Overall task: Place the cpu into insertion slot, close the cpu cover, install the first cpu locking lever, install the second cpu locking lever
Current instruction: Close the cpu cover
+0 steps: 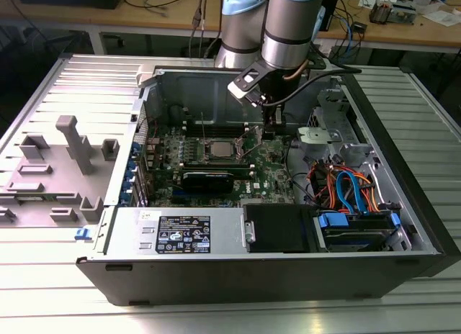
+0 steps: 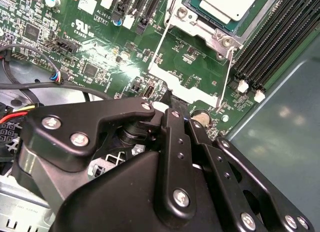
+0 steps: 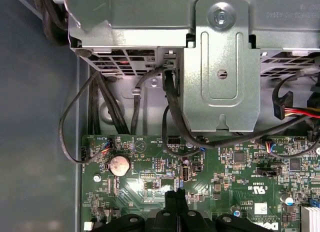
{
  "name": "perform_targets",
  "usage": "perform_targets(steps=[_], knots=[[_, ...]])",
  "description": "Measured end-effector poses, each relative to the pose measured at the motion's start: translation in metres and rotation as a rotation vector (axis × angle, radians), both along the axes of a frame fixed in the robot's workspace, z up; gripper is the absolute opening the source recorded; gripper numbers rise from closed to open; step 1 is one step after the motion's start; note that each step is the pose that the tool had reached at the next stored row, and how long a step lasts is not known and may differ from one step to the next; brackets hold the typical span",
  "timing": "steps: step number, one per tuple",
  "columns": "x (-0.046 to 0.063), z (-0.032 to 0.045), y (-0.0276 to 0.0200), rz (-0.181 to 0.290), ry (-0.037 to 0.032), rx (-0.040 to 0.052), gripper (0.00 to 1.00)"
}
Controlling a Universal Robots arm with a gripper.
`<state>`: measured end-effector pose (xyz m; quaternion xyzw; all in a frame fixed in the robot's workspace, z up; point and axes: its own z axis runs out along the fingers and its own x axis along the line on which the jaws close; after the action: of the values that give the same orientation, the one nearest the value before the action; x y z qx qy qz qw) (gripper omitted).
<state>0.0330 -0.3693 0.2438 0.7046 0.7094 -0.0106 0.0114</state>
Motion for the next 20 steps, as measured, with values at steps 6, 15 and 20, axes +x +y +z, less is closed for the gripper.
perform_targets(steps=[6,15,20], knots=[[-0.0008,0.0000,0.0000,0.000,0.0000,0.0000,0.11],[-0.0031,0.0000,0.0000,0.000,0.0000,0.0000,0.11],[-0.0055,0.0000,0.0000,0.000,0.0000,0.0000,0.11]])
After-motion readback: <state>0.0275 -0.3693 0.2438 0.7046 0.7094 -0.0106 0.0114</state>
